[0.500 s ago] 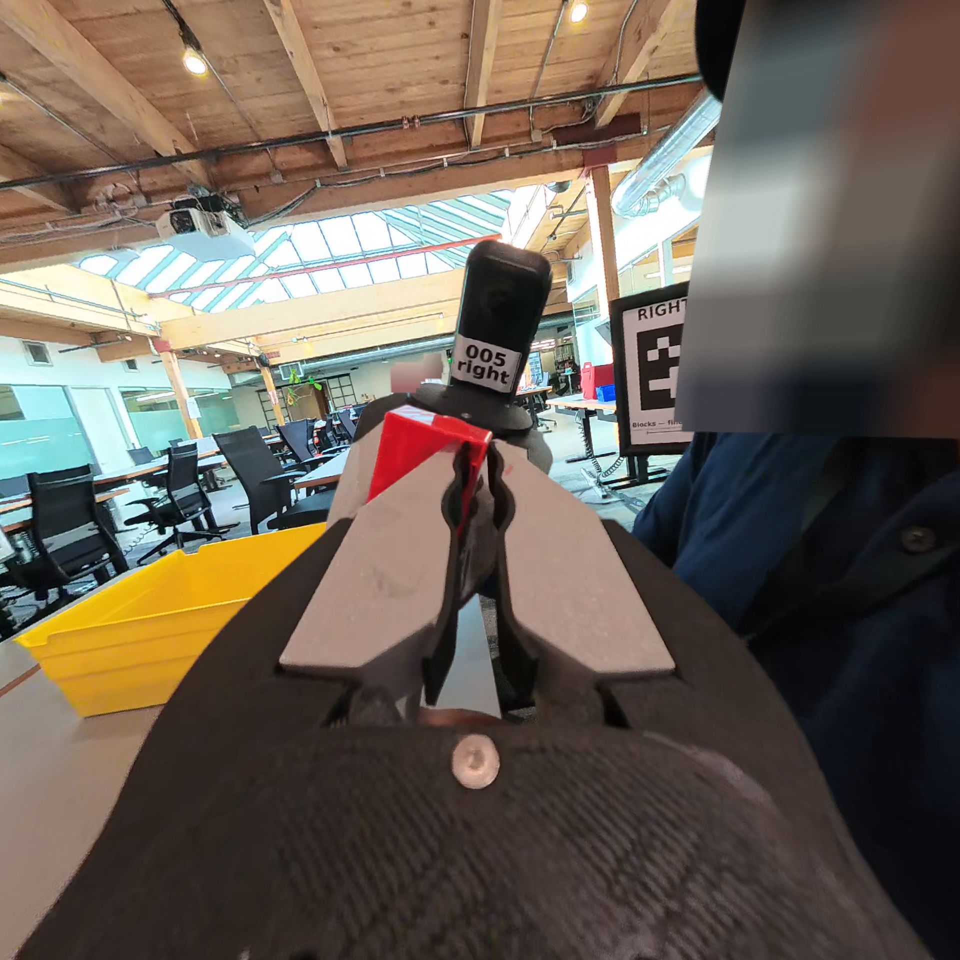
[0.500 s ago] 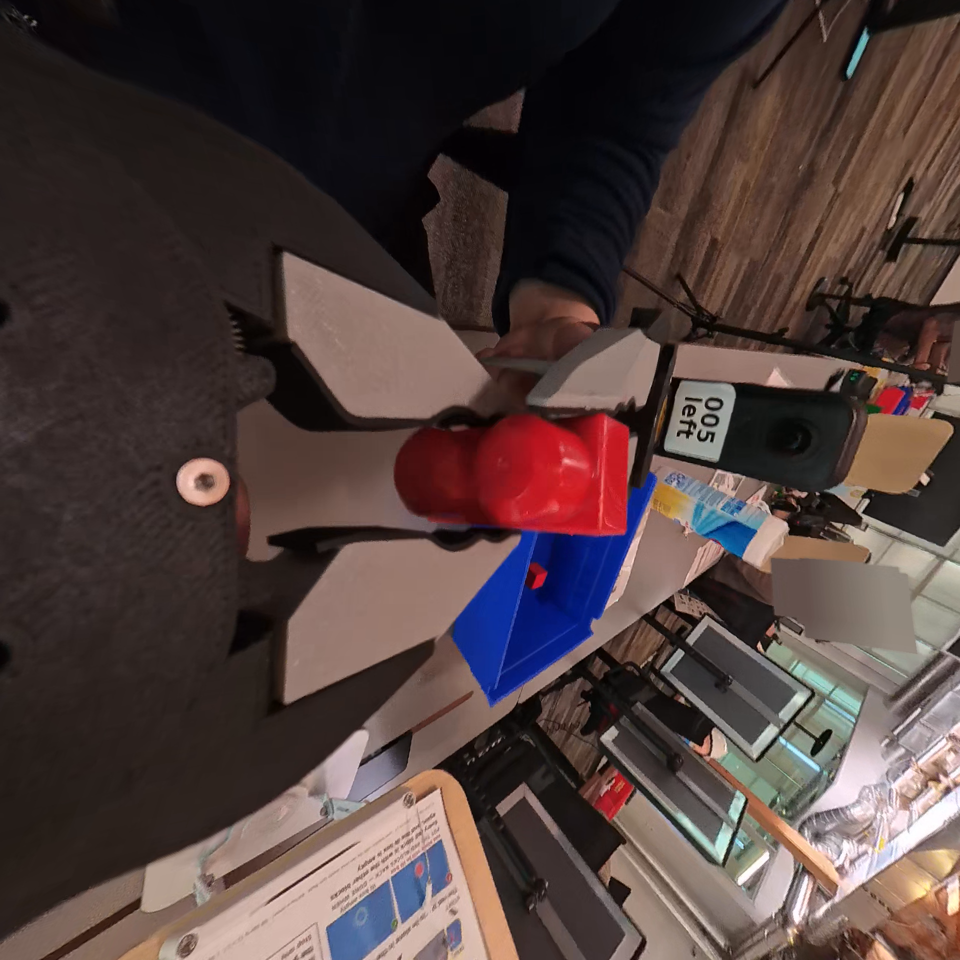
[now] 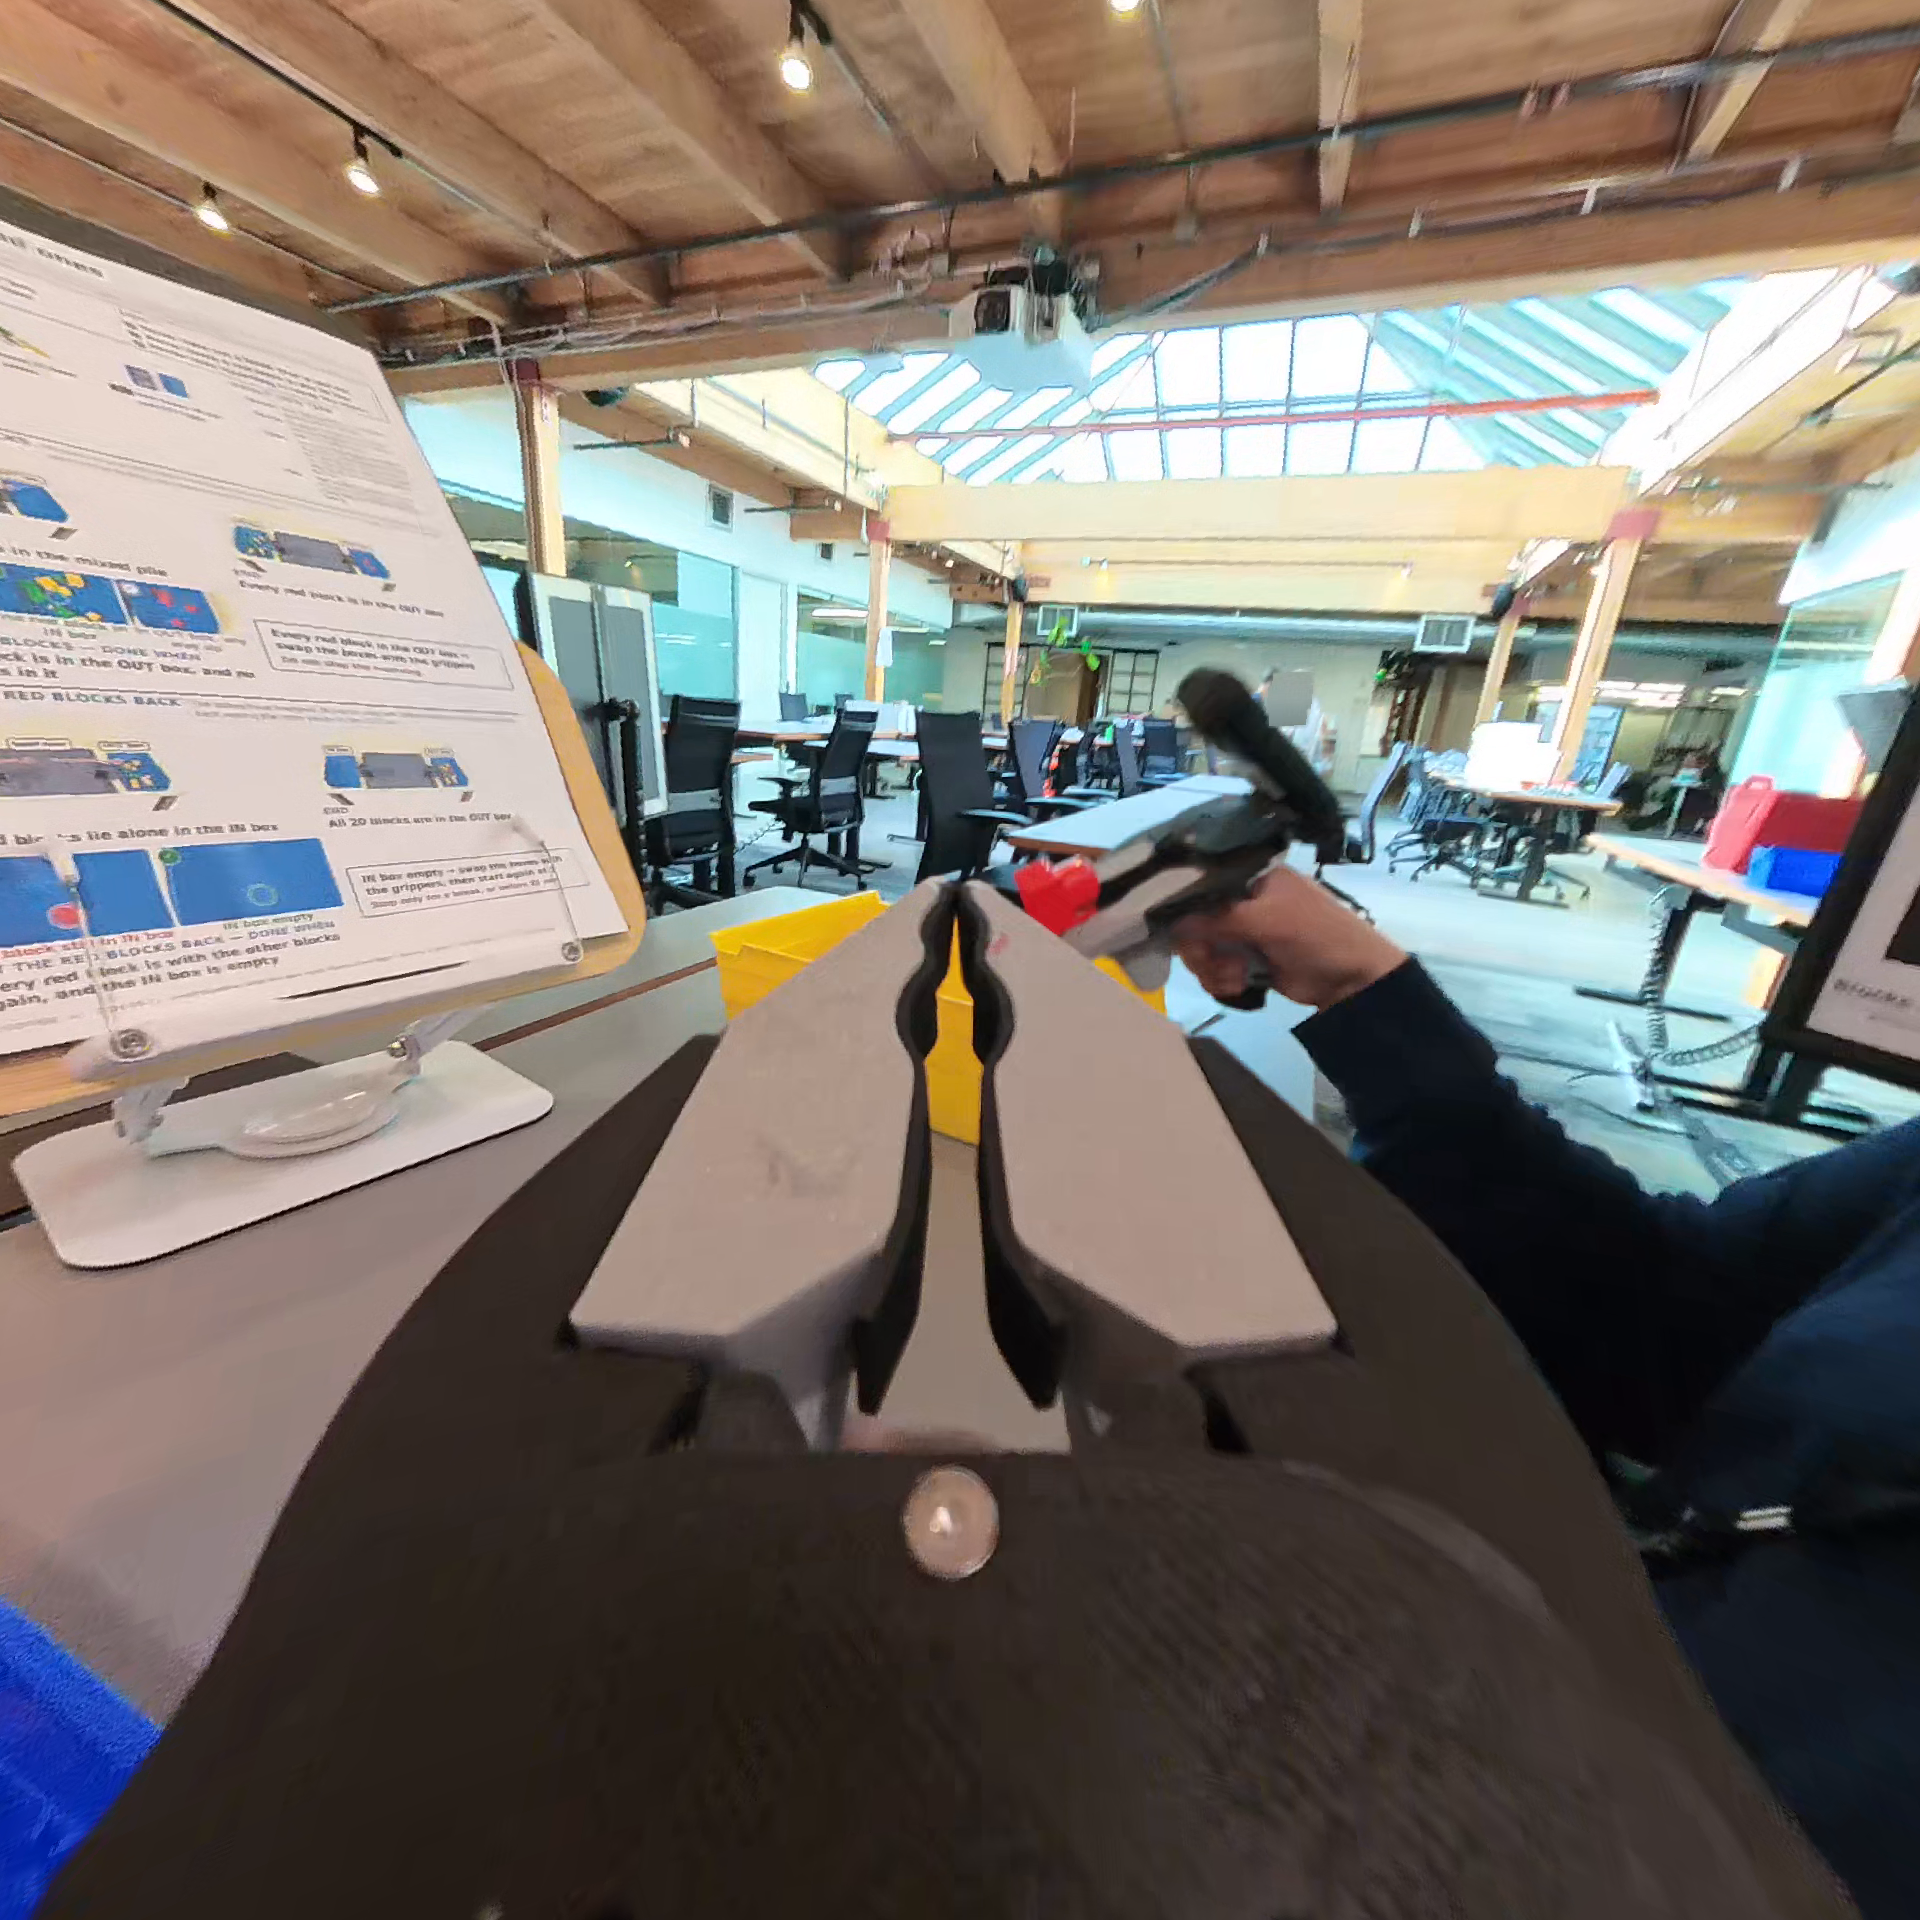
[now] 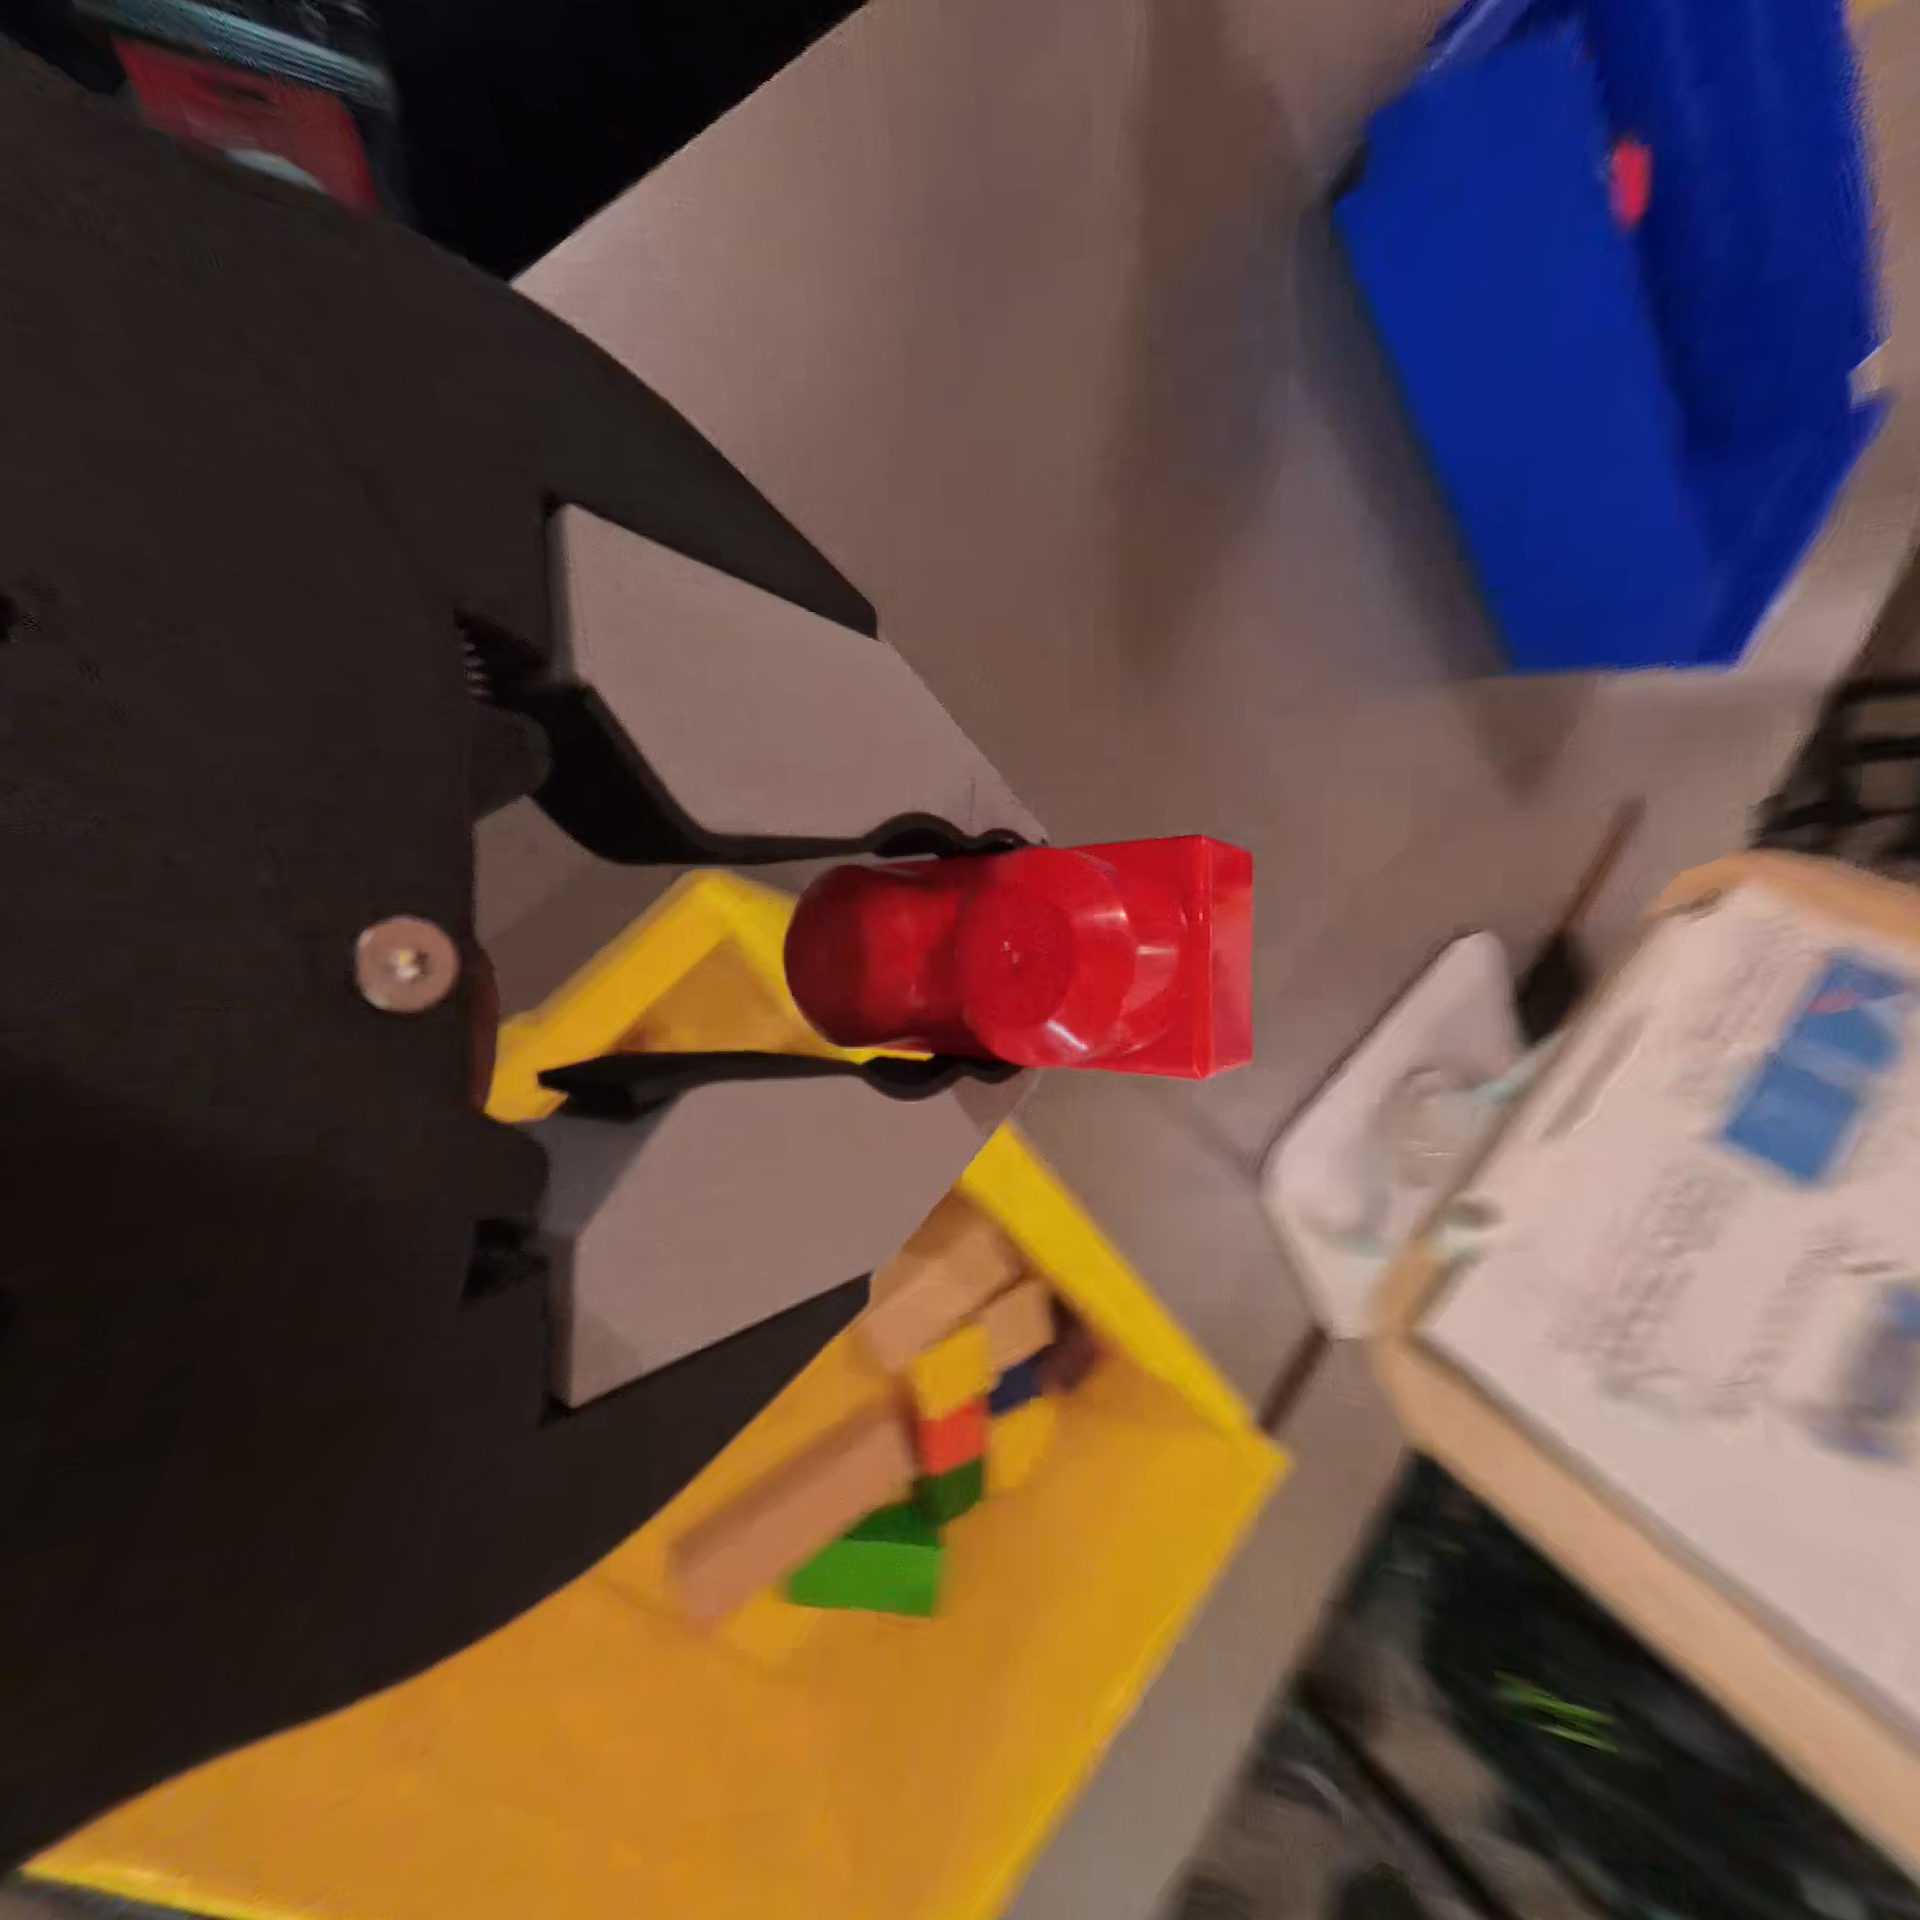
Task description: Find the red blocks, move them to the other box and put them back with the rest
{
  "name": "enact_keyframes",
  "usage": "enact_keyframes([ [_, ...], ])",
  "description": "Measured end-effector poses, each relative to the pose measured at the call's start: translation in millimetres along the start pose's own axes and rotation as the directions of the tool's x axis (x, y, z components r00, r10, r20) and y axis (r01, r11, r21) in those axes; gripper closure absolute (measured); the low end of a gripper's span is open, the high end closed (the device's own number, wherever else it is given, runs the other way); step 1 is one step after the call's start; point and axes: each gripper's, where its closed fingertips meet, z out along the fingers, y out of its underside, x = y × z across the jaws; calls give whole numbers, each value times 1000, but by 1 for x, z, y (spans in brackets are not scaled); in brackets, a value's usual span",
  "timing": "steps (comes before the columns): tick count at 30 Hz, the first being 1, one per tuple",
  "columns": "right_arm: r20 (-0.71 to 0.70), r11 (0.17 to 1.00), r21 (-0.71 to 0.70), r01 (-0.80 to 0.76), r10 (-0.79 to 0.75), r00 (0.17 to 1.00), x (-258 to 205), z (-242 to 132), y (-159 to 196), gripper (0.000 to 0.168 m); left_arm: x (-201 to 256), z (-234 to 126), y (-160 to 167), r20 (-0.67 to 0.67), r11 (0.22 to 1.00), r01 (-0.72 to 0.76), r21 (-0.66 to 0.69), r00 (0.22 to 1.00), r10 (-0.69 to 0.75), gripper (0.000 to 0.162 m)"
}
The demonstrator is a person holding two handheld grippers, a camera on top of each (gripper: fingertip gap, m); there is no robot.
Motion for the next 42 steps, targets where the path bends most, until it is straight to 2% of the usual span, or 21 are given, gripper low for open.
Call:
enact_keyframes([
  [3, -38, 990, -107, -94, 90, 995, 26, 6, 33, 135, -2, 0, 1, 11, 1000, -26, -14, 1000, 26, 162],
  [4, -134, 988, -76, -132, 121, 984, 46, 7, 32, 135, -1, 1, 4, 15, 998, -46, -34, 999, 46, 162],
  [6, -449, 982, 46, -182, 183, 874, 110, -2, 29, 131, 1, 4, 9, 23, 995, -82, -66, 996, 83, 162],
  [7, -540, 983, 73, -168, 180, 822, 129, -8, 30, 119, 2, 5, 11, 24, 993, -94, -77, 995, 96, 162],
  [8, -562, 986, 54, -156, 160, 812, 134, -8, 35, 113, 6, 5, 13, 13, 990, -105, -93, 994, 107, 162],
  [10, -502, 984, 25, -175, 164, 849, 128, -4, 42, 122, 11, 5, 15, -4, 985, -129, -113, 992, 129, 162],
  [13, -385, 963, 86, -255, 268, 883, 120, -6, 40, 110, 14, 5, 14, -15, 983, -140, -116, 990, 139, 162],
  [15, -344, 946, 139, -294, 324, 881, 121, -14, 36, 111, 10, 2, 15, -3, 978, -154, -139, 988, 155, 162],
  [18, -292, 927, 191, -324, 368, 883, 117, -23, 28, 113, -11, -8, 13, 87, 967, -172, -186, 978, 191, 158],
  [20, -274, 927, 198, -317, 363, 891, 113, -24, 24, 114, -30, -20, 11, 148, 968, -126, -216, 976, 160, 155],
  [24, -258, 943, 157, -293, 325, 910, 104, -14, 24, 115, -95, -64, 13, 327, 939, -81, -335, 924, 197, 149],
  [30, -243, 965, 76, -250, 261, 934, 91, 7, 26, 116, -206, -141, 36, 494, 763, 118, -635, 822, 284, 138],
  [32, -242, 969, 73, -238, 248, 938, 87, 11, 23, 117, -237, -155, 54, 507, 669, 183, -720, 798, 327, 137],
  [34, -232, 970, 74, -231, 242, 942, 82, 14, 19, 117, -266, -169, 81, 527, 542, 285, -791, 767, 366, 127],
  [35, -230, 972, 71, -226, 236, 944, 79, 16, 17, 117, -278, -172, 93, 541, 498, 330, -802, 756, 369, 125],
  [38, -241, 980, 57, -192, 200, 950, 73, 16, 14, 117, -301, -168, 123, 579, 434, 423, -795, 743, 336, 125],
  [40, -248, 982, 63, -177, 187, 950, 72, 13, 11, 117, -315, -169, 136, 590, 386, 460, -799, 721, 364, 124],
  [42, -237, 980, 80, -181, 195, 952, 71, 11, 8, 117, -321, -177, 152, 592, 295, 513, -806, 712, 377, 123],
])
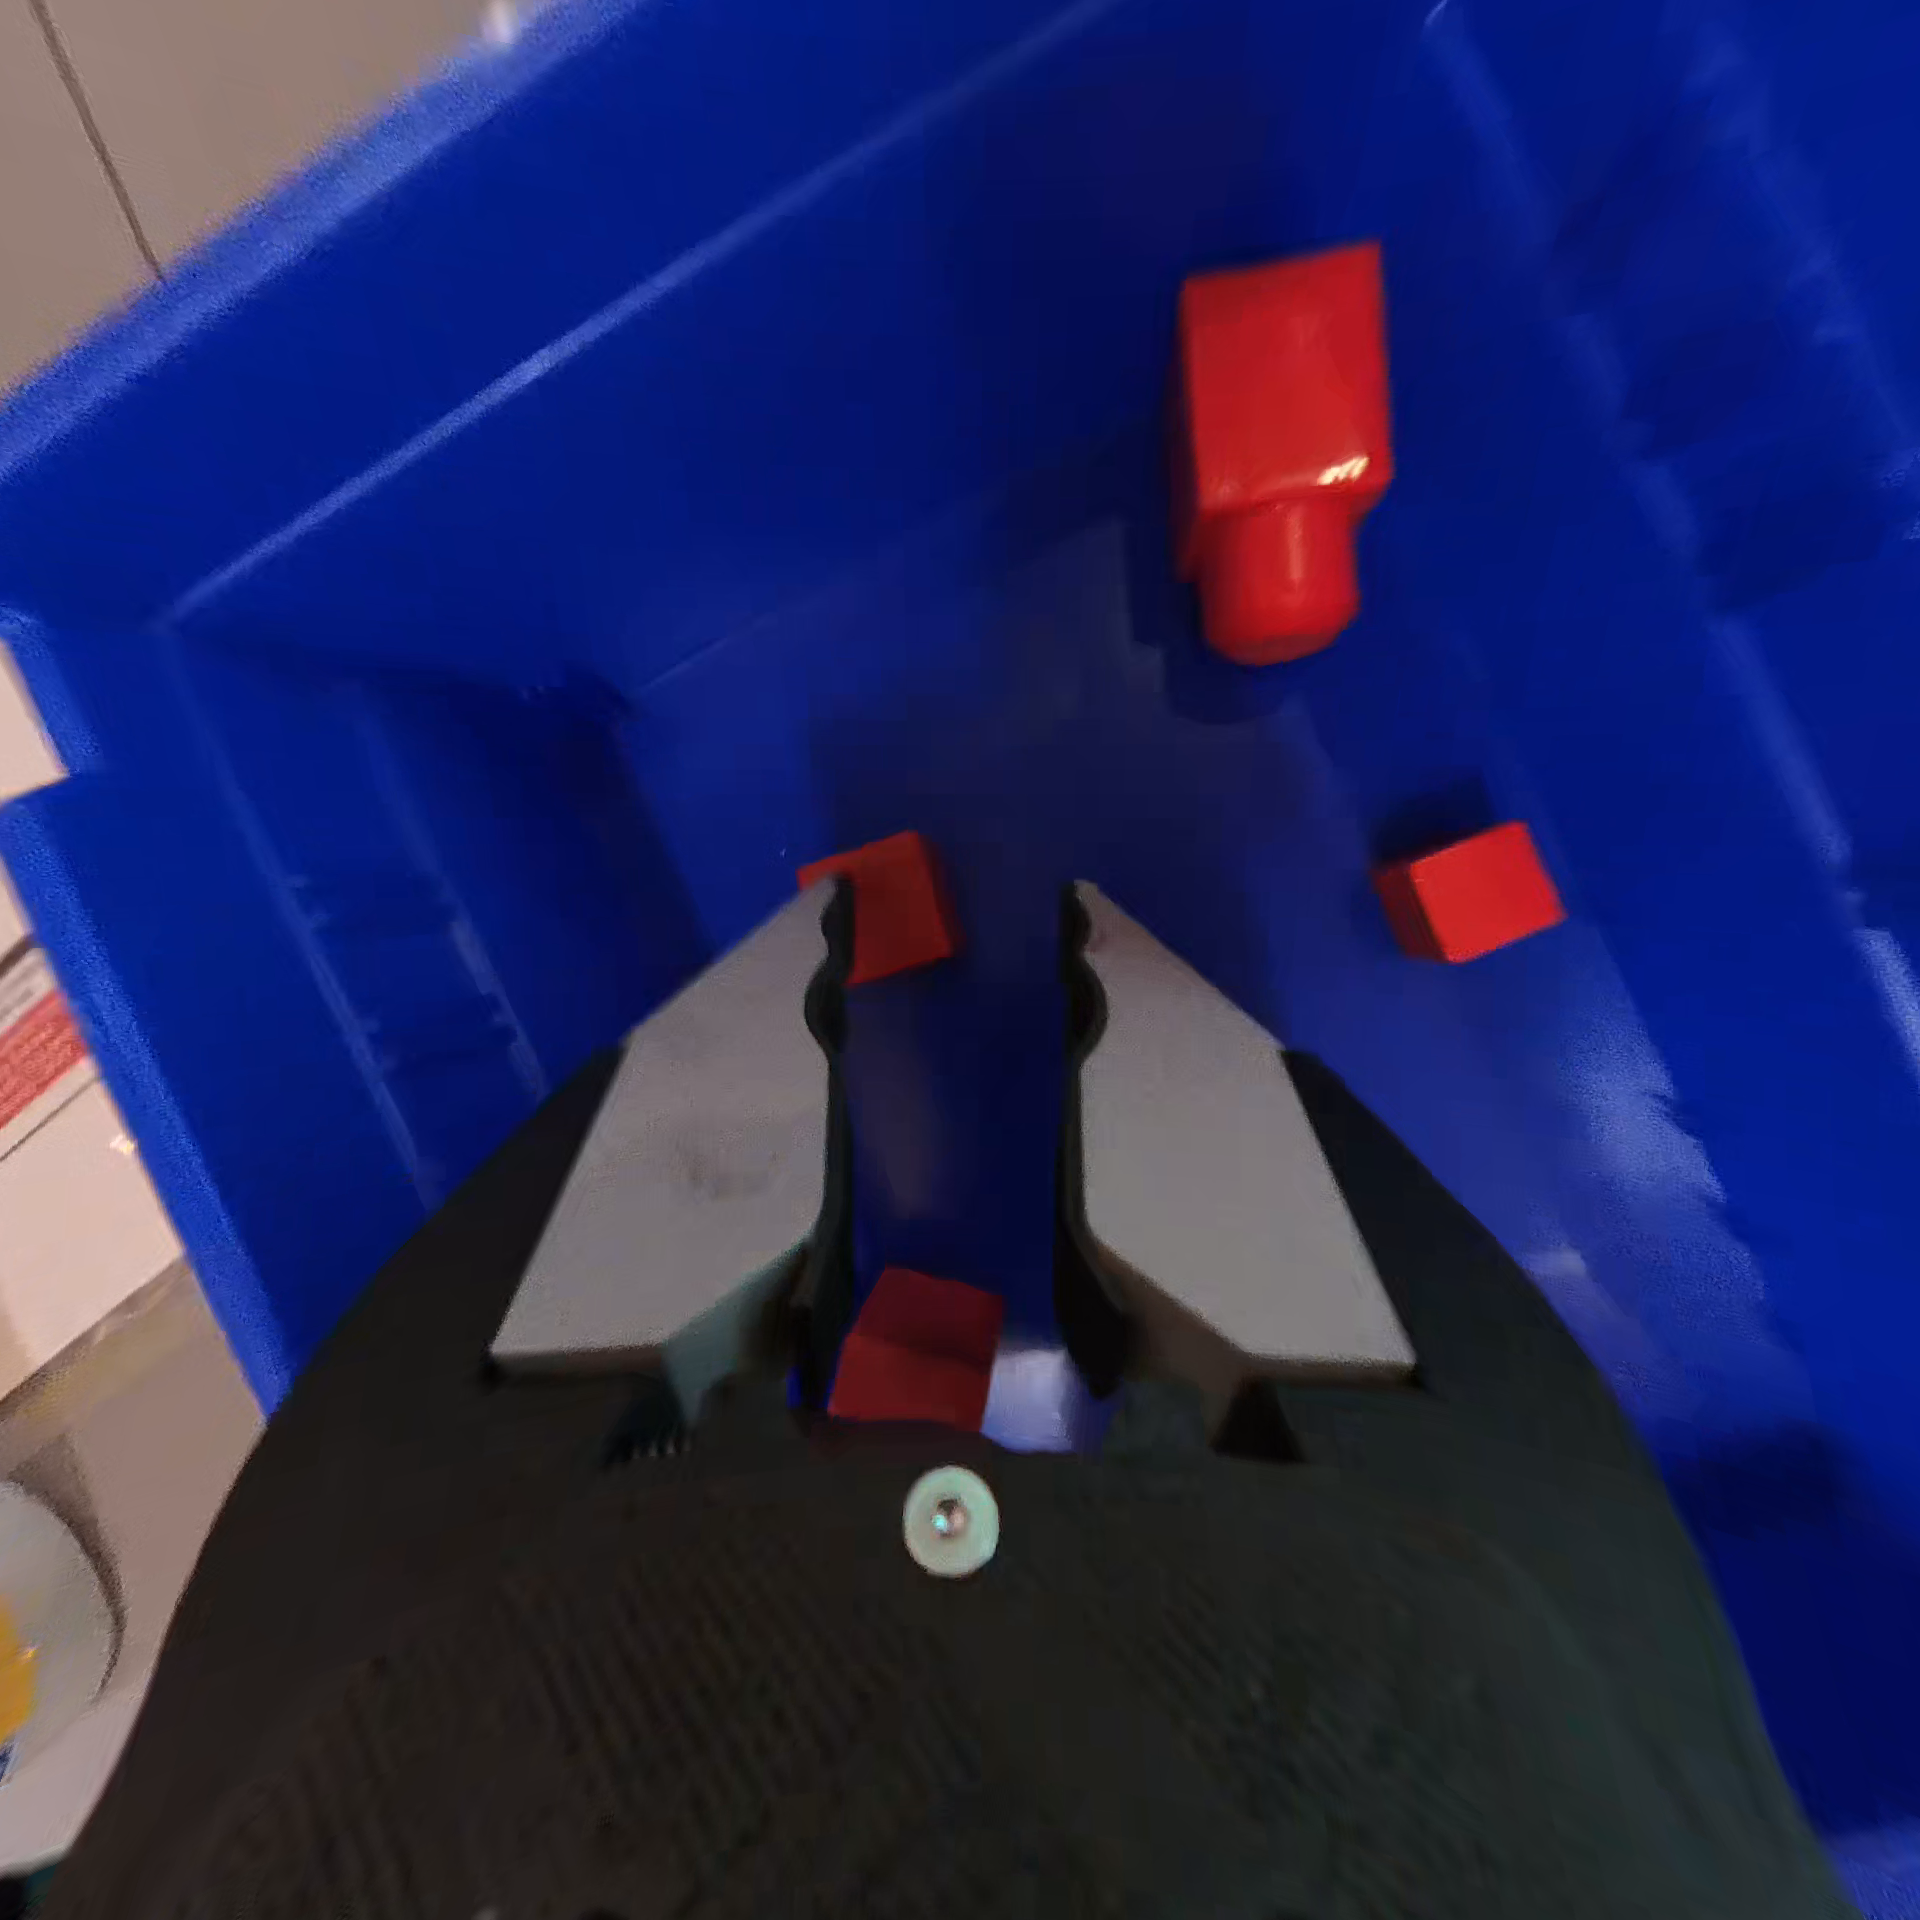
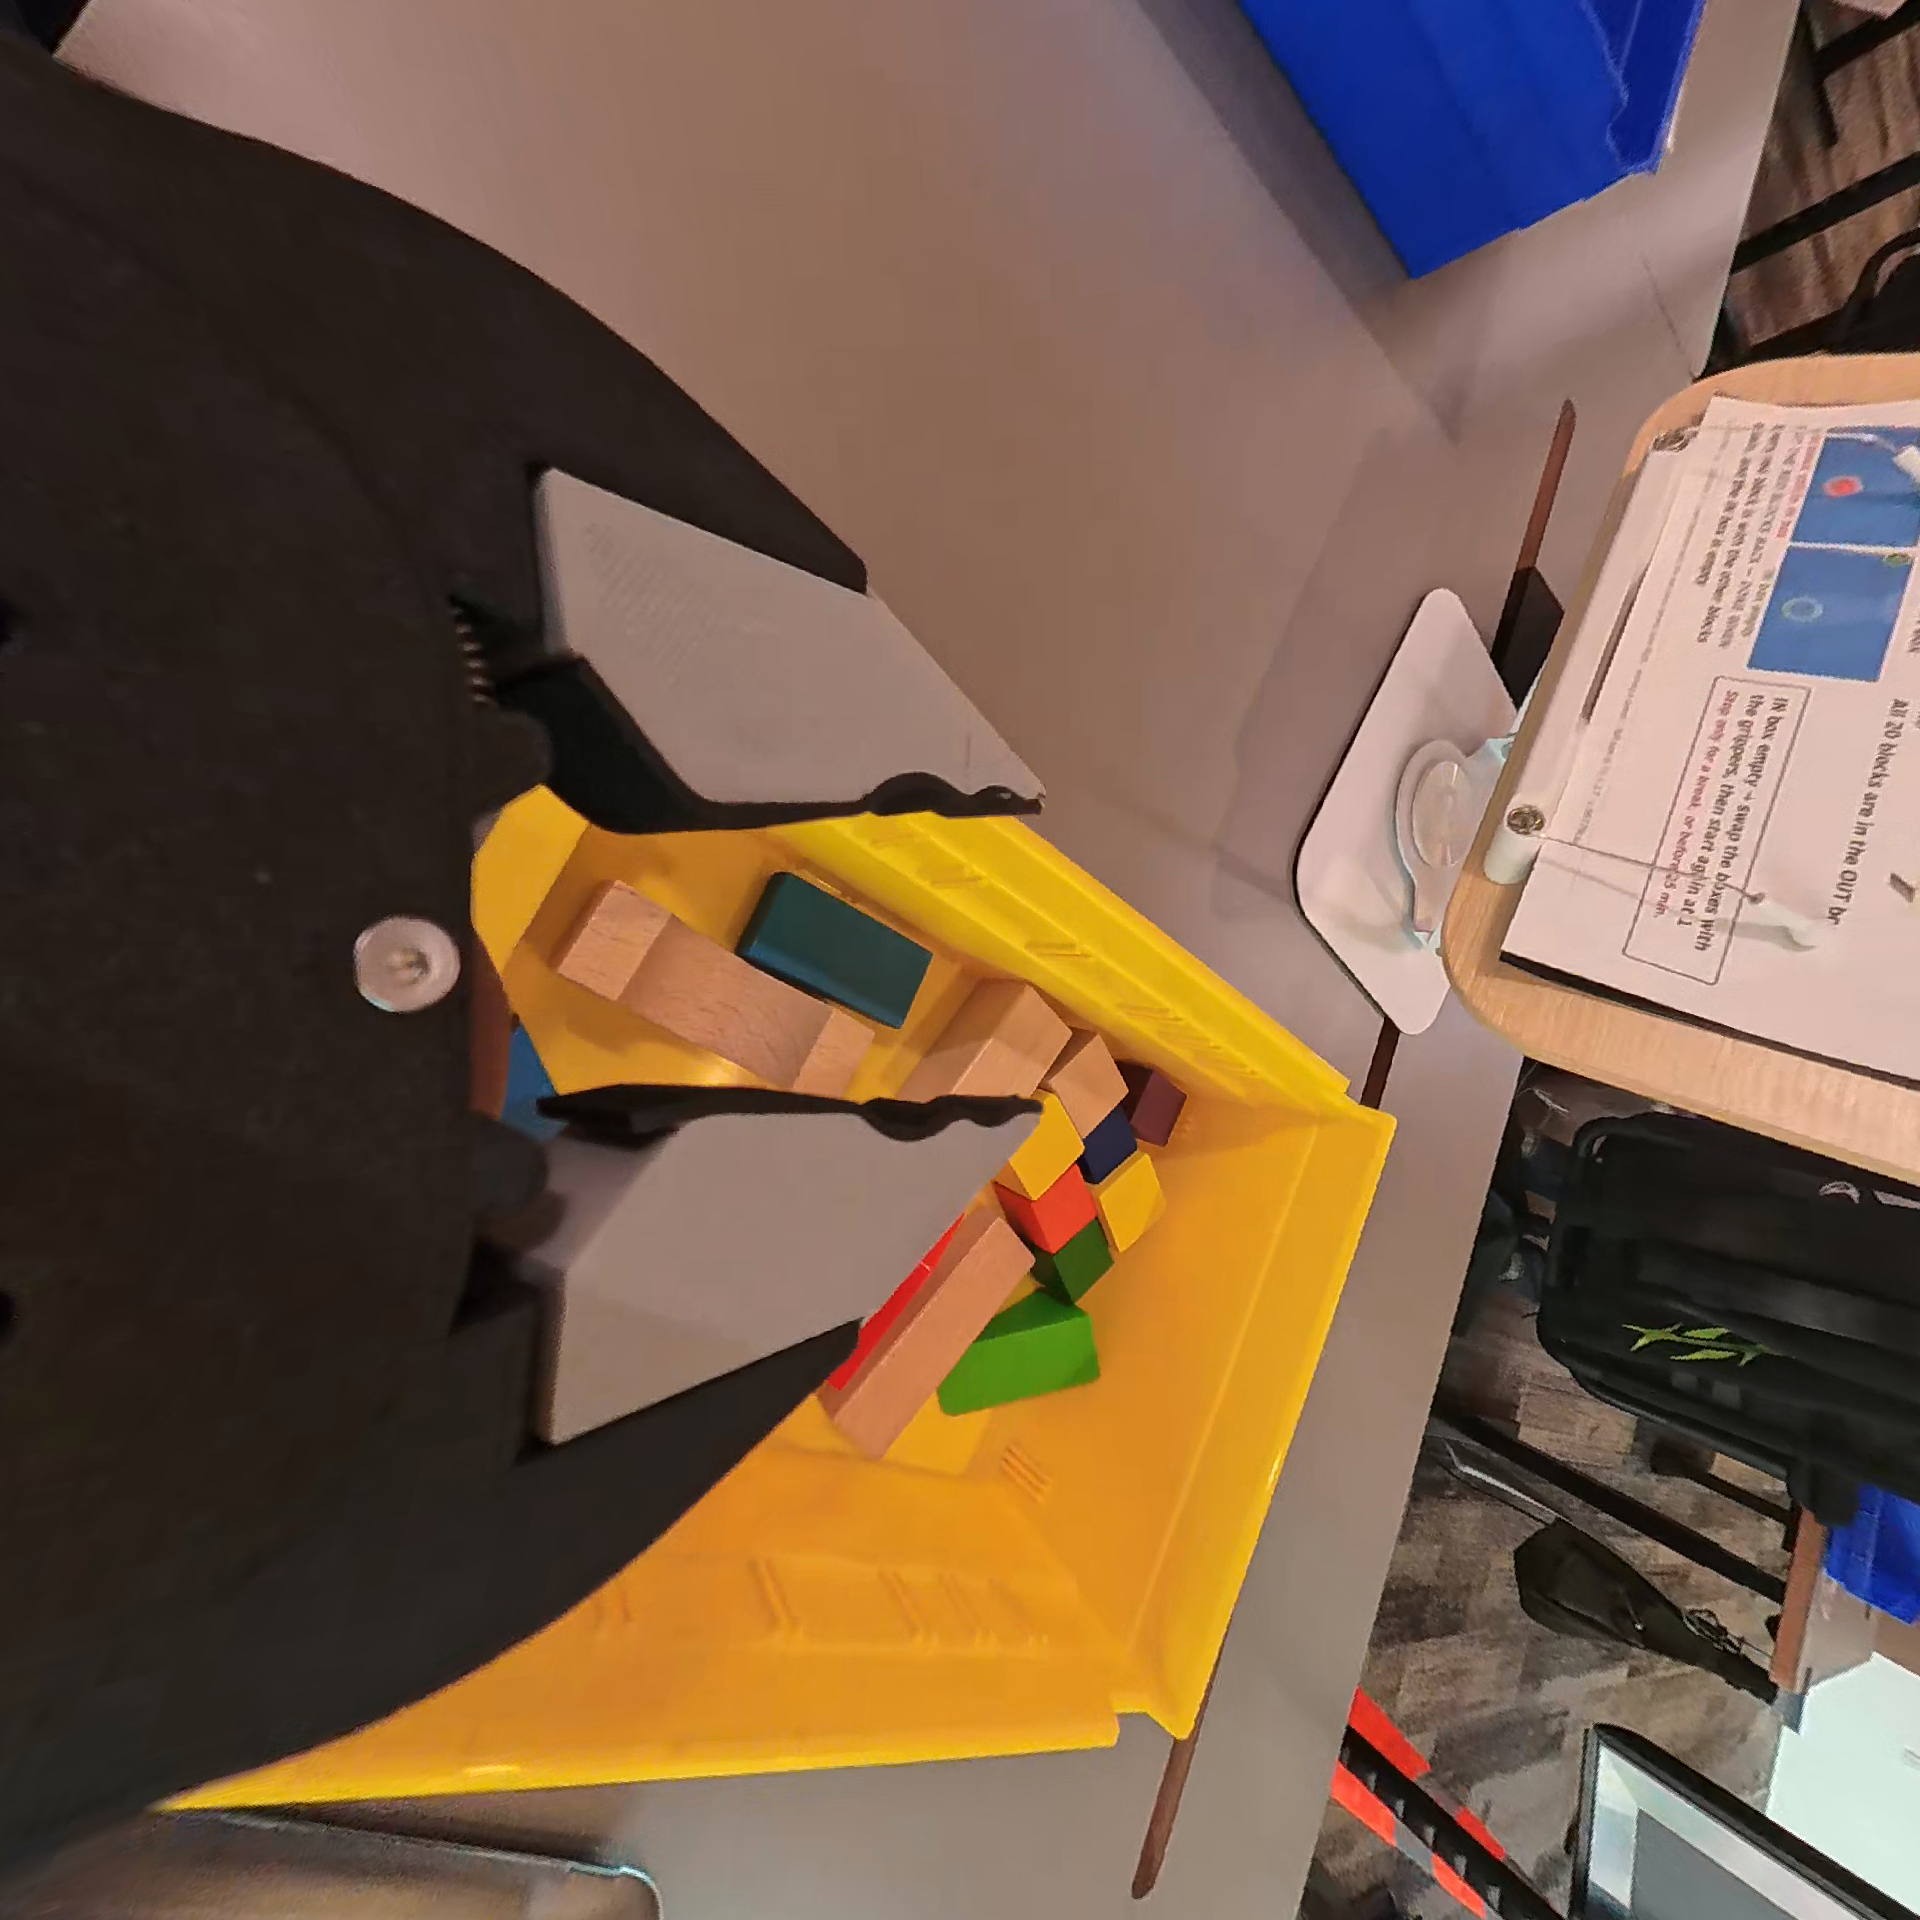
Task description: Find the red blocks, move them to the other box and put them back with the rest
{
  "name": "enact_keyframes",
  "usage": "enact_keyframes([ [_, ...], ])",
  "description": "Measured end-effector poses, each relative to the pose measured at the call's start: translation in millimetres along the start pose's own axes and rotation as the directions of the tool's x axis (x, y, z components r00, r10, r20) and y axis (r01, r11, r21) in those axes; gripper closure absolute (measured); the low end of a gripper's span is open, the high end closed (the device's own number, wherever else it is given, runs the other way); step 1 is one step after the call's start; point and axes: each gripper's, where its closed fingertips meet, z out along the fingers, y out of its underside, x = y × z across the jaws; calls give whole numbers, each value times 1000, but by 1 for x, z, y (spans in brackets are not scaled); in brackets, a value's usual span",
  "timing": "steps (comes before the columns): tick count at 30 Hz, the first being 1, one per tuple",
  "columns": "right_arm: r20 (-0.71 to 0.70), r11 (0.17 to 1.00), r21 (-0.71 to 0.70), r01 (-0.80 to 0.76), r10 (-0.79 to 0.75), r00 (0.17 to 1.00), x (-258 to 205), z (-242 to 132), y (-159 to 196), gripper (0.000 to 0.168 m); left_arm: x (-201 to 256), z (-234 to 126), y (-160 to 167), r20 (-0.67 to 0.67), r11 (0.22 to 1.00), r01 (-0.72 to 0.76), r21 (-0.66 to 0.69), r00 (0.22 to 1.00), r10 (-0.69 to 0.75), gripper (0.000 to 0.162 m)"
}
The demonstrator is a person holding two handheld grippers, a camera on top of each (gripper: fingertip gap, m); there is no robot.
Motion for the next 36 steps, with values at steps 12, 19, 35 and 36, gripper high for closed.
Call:
enact_keyframes([
  [12, 32, 1000, 25, 9, -10, 999, -6, -7, -7, 117, -4, 5, 10, 70, 994, -49, -100, 996, 56, 128],
  [19, 31, 999, 29, 21, -22, 999, -10, -9, -9, 117, -12, 1, 3, 85, 999, -25, -44, 996, 29, 127],
  [35, 55, 998, 10, 55, -55, 997, -22, -6, -7, 117, -51, 8, 26, 95, 702, -472, -534, 791, 604, 101],
  [36, 58, 998, 10, 55, -56, 997, -22, -6, -7, 117, -53, 7, 29, 54, 625, -537, -566, 732, 679, 104],
])
